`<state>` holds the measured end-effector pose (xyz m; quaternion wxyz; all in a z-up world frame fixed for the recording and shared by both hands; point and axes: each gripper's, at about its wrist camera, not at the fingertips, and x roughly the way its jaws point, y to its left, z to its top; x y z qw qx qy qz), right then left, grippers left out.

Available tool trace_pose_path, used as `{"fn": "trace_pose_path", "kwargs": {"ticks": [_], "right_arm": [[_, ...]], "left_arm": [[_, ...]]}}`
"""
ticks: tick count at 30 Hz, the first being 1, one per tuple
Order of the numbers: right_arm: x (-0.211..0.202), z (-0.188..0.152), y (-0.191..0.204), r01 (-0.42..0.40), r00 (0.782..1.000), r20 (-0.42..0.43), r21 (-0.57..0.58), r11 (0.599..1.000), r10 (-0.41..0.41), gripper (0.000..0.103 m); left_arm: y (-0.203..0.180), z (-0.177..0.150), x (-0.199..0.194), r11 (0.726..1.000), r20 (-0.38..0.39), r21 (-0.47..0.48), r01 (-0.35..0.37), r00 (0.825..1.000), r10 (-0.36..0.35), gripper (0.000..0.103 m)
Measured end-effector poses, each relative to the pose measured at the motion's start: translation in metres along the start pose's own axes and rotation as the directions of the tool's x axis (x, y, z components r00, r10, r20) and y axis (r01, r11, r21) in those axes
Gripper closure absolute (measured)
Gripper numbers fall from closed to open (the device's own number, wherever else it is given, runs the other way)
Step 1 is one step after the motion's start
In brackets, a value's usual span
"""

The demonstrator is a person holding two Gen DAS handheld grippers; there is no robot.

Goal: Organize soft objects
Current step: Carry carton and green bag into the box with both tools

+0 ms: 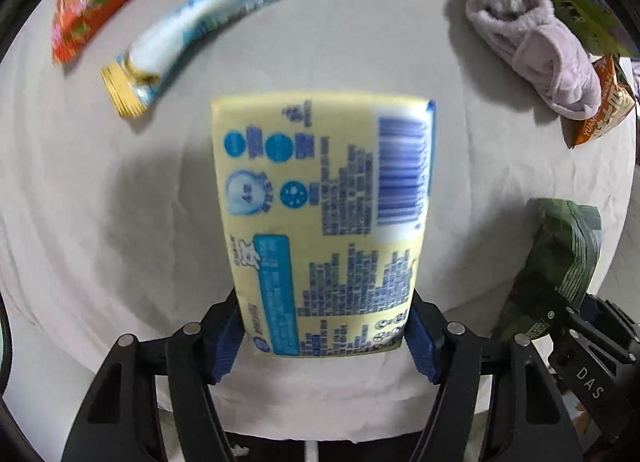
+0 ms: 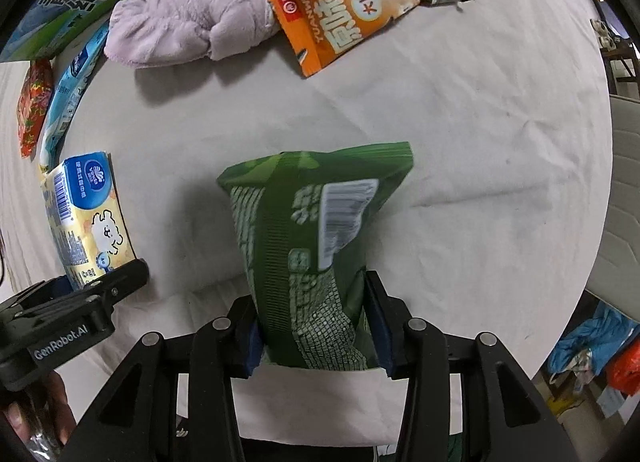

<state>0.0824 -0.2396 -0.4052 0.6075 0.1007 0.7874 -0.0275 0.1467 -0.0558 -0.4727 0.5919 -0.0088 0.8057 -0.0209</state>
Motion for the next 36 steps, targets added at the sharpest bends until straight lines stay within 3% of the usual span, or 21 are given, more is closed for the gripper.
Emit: {"fn": "trace_pose_path", "kwargs": {"ticks": [7, 8, 10, 14, 16, 19, 24, 29, 36], "right_arm": [[0.007, 0.001, -0.007, -0.023, 1.0, -0.006, 0.032, 0.999, 0.023, 0.05], [0.009, 0.0, -0.008, -0.025, 1.0, -0.004, 0.037, 0.999, 0.025, 0.051], [0.01, -0.002, -0.01, -0.026, 1.0, 0.004, 0.044, 0.999, 0.026, 0.056], [0.003, 0.0, -0.014, -0.018, 1.0, 0.021, 0.042, 0.999, 0.017, 0.062], [-0.004, -0.006, -0.016, -0.018, 0.999, 0.046, 0.042, 0.999, 0.016, 0.063], [-0.019, -0.014, -0.016, -0.035, 0.997, 0.075, 0.03, 0.999, 0.032, 0.064], [-0.063, -0.029, -0.016, -0.067, 0.986, 0.152, -0.018, 0.998, 0.068, 0.065], [-0.119, -0.04, -0.024, -0.097, 0.963, 0.248, -0.062, 0.993, 0.109, 0.065], [-0.201, -0.029, -0.035, -0.119, 0.924, 0.351, -0.104, 0.987, 0.149, 0.065]], "left_arm": [[0.004, 0.014, -0.008, 0.996, 0.069, -0.059, 0.064, 0.996, -0.06, 0.037], [0.006, 0.014, -0.008, 0.996, 0.075, -0.066, 0.064, 0.995, -0.059, 0.042], [0.003, 0.019, -0.013, 0.995, 0.1, -0.061, 0.077, 0.993, -0.071, 0.043], [0.002, 0.003, -0.037, 0.997, 0.13, -0.051, 0.054, 0.99, -0.047, 0.043], [-0.012, -0.018, -0.076, 0.998, 0.151, -0.042, 0.043, 0.988, -0.036, 0.043], [-0.019, -0.03, -0.097, 1.0, 0.205, -0.012, 0.025, 0.979, -0.022, 0.043], [-0.039, -0.049, -0.148, 0.999, 0.305, 0.038, 0.002, 0.952, -0.014, 0.043], [-0.071, -0.069, -0.202, 0.997, 0.4, 0.069, 0.02, 0.915, -0.046, 0.043], [-0.069, -0.058, -0.278, 0.989, 0.492, 0.129, 0.068, 0.862, -0.123, 0.043]]}}
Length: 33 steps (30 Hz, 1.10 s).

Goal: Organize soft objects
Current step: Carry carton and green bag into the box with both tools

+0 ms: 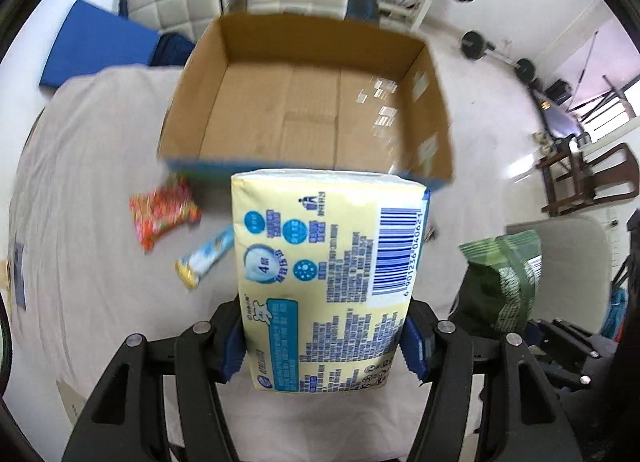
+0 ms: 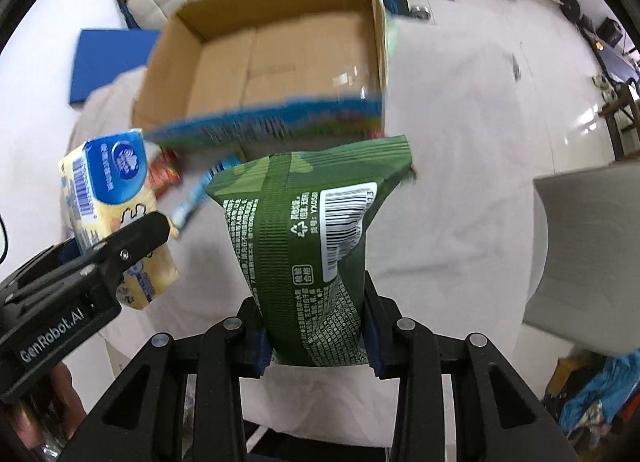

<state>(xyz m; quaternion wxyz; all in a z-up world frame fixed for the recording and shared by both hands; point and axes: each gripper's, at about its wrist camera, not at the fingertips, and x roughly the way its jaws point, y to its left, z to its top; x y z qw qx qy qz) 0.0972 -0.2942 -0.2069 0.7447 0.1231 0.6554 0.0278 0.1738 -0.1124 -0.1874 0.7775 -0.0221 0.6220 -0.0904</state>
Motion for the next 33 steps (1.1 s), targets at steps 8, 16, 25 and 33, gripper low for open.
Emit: {"fn": "trace_pose_path", "kwargs": {"ticks": [8, 16, 25, 33], "right_arm": [[-0.028, 0.079, 0.008, 0.029, 0.995, 0.097, -0.007, 1.0, -0.028, 0.065], [0.007, 0.181, 0.018, 0.018, 0.996, 0.089, 0.017, 1.0, -0.02, 0.065], [0.113, 0.275, 0.027, 0.069, 0.998, -0.009, -0.006, 0.998, -0.069, 0.065], [0.177, 0.298, 0.016, 0.092, 0.992, -0.082, -0.014, 0.996, -0.093, 0.065]], "left_arm": [[-0.002, 0.1, 0.0, 0.997, 0.044, 0.066, 0.035, 0.998, -0.038, 0.043], [0.017, 0.184, 0.057, 0.997, -0.066, 0.052, 0.058, 0.996, -0.055, 0.043], [0.032, 0.224, 0.139, 0.995, -0.215, 0.035, 0.09, 0.973, -0.08, 0.043], [0.026, 0.227, 0.185, 0.991, -0.297, 0.053, 0.124, 0.949, -0.103, 0.043]]}}
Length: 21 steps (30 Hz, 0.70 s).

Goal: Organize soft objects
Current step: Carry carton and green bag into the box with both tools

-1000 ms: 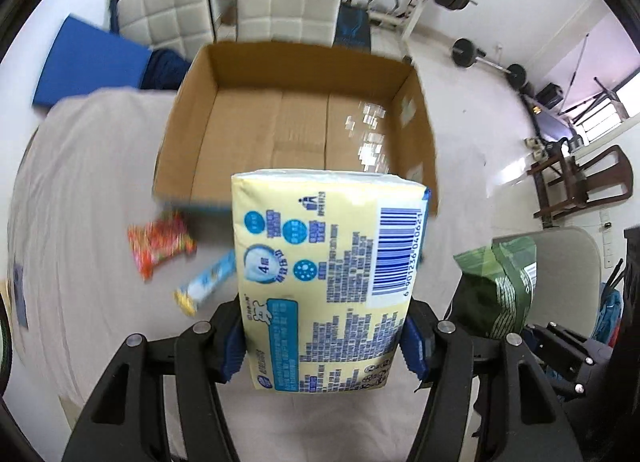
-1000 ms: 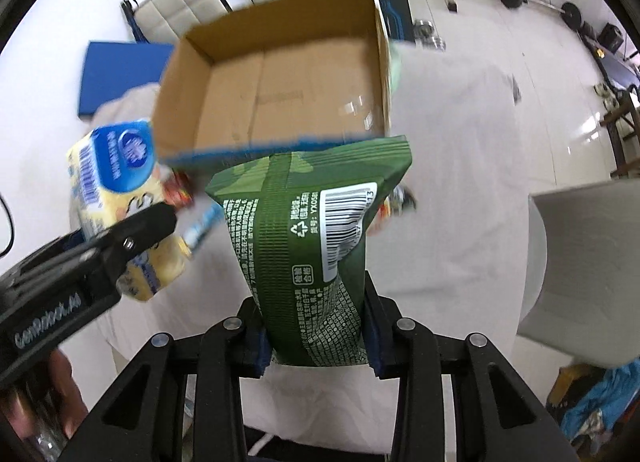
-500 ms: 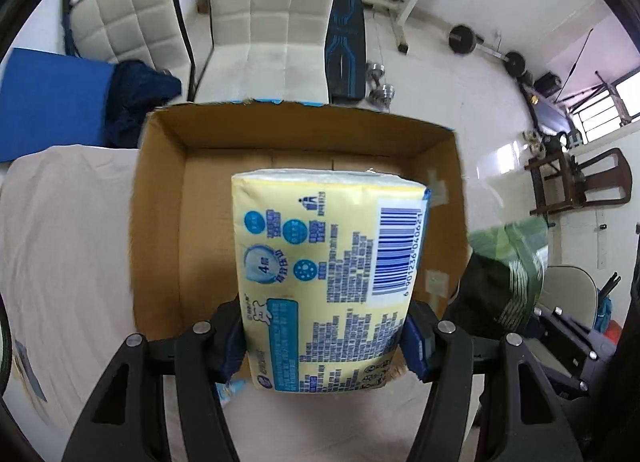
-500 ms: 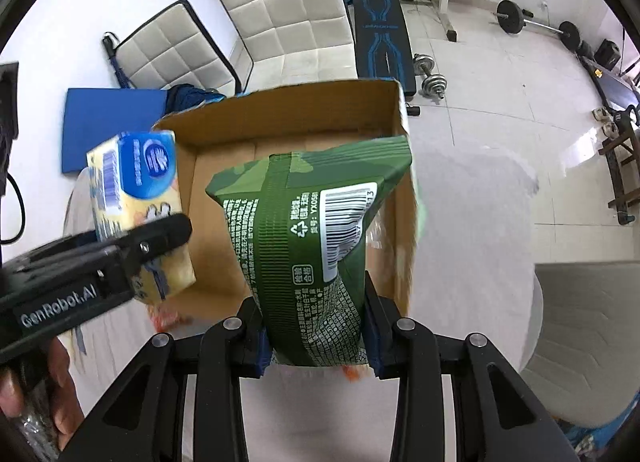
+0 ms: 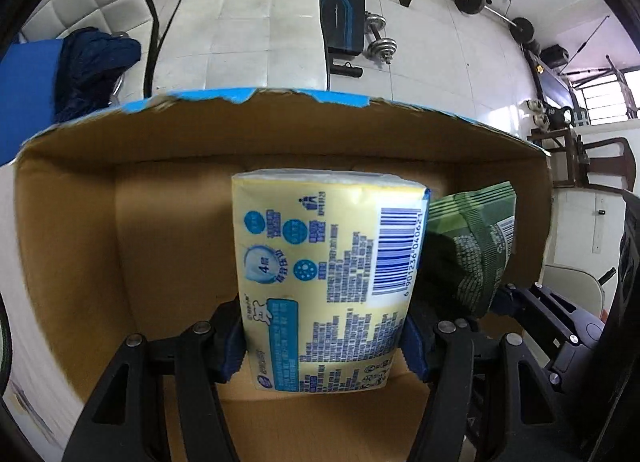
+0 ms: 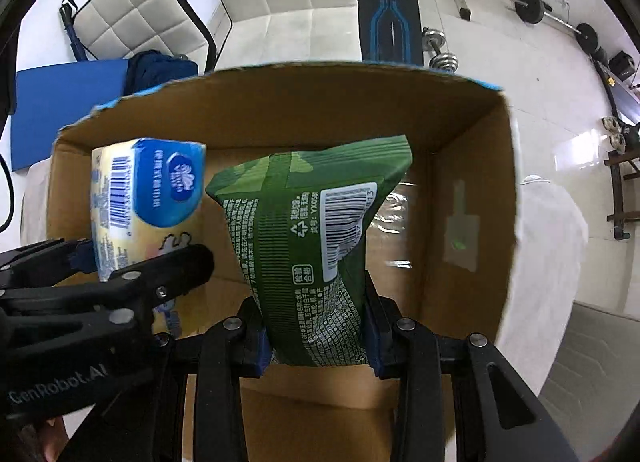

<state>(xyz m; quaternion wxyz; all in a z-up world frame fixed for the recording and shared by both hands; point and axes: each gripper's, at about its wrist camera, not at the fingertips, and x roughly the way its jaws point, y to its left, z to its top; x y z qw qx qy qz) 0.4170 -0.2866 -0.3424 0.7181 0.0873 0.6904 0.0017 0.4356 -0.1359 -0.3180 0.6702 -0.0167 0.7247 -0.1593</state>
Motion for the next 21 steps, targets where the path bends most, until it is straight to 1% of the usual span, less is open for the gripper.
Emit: {"fn": "trace_pose_path", "kwargs": {"ticks": [4, 6, 8, 9, 10, 11, 13, 15, 18, 20, 21], "right_arm": [[0.018, 0.012, 0.0, 0.013, 1.0, -0.012, 0.0, 1.0, -0.013, 0.065], [0.024, 0.012, 0.002, 0.011, 1.0, -0.025, -0.002, 1.0, -0.011, 0.065], [0.032, 0.014, 0.003, 0.011, 0.999, -0.046, -0.003, 1.0, -0.011, 0.063], [0.036, 0.016, 0.004, 0.013, 0.998, -0.062, -0.002, 1.0, -0.014, 0.062], [0.038, 0.017, 0.005, 0.015, 0.998, -0.068, -0.001, 1.0, -0.015, 0.06], [0.04, 0.018, 0.006, 0.015, 0.997, -0.071, 0.002, 1.0, -0.015, 0.054], [0.042, 0.019, 0.008, 0.022, 0.997, -0.075, 0.0, 1.0, -0.022, 0.046], [0.041, 0.019, 0.01, 0.029, 0.997, -0.074, -0.003, 1.0, -0.029, 0.043], [0.041, 0.018, 0.015, 0.047, 0.996, -0.071, -0.012, 0.999, -0.048, 0.035], [0.039, 0.017, 0.017, 0.055, 0.996, -0.072, -0.016, 0.998, -0.056, 0.028], [0.034, 0.009, 0.019, 0.053, 0.996, -0.069, -0.015, 0.998, -0.054, 0.027]], "left_arm": [[0.0, 0.01, 0.01, 1.0, -0.018, 0.015, -0.009, 1.0, 0.009, 0.043], [0.002, 0.014, 0.013, 1.0, -0.02, 0.021, -0.021, 1.0, 0.022, 0.042], [0.005, 0.015, 0.017, 0.999, -0.035, 0.005, -0.043, 0.998, 0.043, 0.042], [0.005, 0.022, 0.019, 0.999, -0.043, -0.002, -0.053, 0.998, 0.053, 0.042], [0.006, 0.022, 0.02, 0.998, -0.052, -0.008, -0.057, 0.997, 0.057, 0.042], [0.007, 0.023, 0.021, 0.998, -0.054, -0.014, -0.059, 0.997, 0.058, 0.038], [0.009, 0.022, 0.019, 0.998, -0.054, -0.025, -0.059, 0.997, 0.057, 0.03], [0.008, 0.018, 0.014, 0.997, -0.041, -0.005, -0.075, 0.996, 0.075, 0.029], [0.006, 0.014, 0.005, 0.996, -0.017, 0.014, -0.093, 0.995, 0.093, 0.024], [0.005, 0.012, -0.002, 0.995, -0.005, 0.024, -0.093, 0.996, 0.093, 0.018], [0.006, 0.01, -0.006, 0.995, 0.004, 0.024, -0.1, 0.995, 0.1, 0.016]]}}
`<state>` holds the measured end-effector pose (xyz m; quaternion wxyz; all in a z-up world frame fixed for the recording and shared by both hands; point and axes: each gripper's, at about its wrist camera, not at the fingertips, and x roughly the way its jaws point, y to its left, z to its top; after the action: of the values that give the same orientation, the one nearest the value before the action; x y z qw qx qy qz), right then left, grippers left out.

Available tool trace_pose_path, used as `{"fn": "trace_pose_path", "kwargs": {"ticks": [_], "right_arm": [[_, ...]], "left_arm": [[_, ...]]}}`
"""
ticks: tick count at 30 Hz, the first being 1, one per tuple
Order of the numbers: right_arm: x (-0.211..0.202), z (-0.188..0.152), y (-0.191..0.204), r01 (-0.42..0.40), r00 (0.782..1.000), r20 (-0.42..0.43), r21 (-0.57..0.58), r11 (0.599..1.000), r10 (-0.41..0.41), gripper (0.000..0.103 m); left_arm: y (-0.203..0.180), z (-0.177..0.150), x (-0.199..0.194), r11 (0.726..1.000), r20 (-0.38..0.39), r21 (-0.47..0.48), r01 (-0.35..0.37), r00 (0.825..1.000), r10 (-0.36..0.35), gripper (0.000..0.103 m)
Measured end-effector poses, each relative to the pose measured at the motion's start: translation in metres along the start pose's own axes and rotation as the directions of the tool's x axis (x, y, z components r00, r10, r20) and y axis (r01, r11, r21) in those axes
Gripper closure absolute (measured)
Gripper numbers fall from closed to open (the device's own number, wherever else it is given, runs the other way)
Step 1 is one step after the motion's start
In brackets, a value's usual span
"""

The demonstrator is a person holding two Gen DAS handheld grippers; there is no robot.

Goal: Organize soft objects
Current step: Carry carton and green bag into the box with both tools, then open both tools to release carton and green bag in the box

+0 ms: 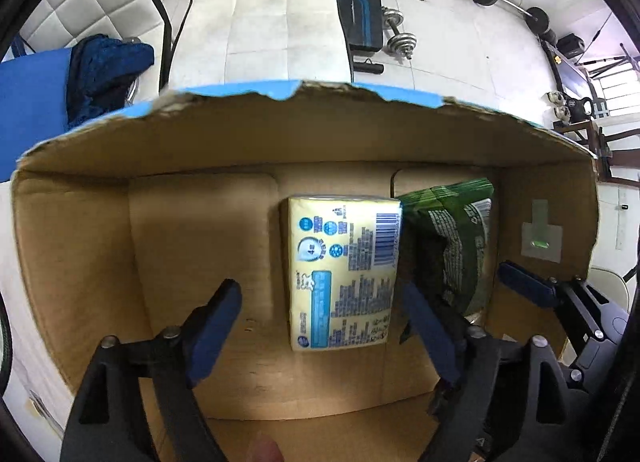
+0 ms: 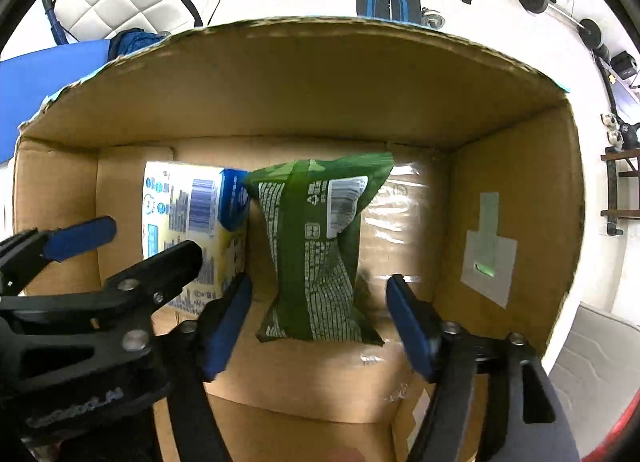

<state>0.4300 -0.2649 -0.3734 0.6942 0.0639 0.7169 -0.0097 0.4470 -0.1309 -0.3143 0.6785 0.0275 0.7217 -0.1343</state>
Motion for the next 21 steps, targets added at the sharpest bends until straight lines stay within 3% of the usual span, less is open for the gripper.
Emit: {"fn": "trace_pose_path", "kwargs": {"ticks": [2, 4, 5, 13, 21], "right_arm": [[-0.003, -0.001, 0.004, -0.021, 1.0, 0.006, 0.001, 1.0, 0.021, 0.017], [-0.008, -0.005, 0.012, -0.02, 0.999, 0.029, -0.001, 1.0, 0.02, 0.002], [-0.012, -0.008, 0.01, -0.011, 0.999, 0.042, -0.003, 1.0, 0.011, 0.0], [-0.061, -0.056, 0.017, 0.013, 0.988, 0.156, 0.042, 0.999, -0.02, 0.0], [-0.103, -0.114, 0.018, 0.019, 0.963, 0.267, 0.086, 0.996, -0.042, 0.0]], "left_arm": [[0.003, 0.0, -0.008, 1.0, 0.021, -0.003, -0.004, 1.0, 0.004, 0.008], [0.006, -0.005, -0.018, 1.0, 0.048, 0.002, -0.028, 0.998, 0.028, 0.004], [0.007, -0.01, -0.025, 0.999, 0.07, 0.006, -0.041, 0.997, 0.04, 0.004], [0.015, -0.046, -0.073, 0.996, 0.207, 0.021, -0.085, 0.975, 0.079, 0.004], [0.008, -0.086, -0.109, 0.992, 0.303, 0.057, -0.115, 0.949, 0.093, 0.004]]}}
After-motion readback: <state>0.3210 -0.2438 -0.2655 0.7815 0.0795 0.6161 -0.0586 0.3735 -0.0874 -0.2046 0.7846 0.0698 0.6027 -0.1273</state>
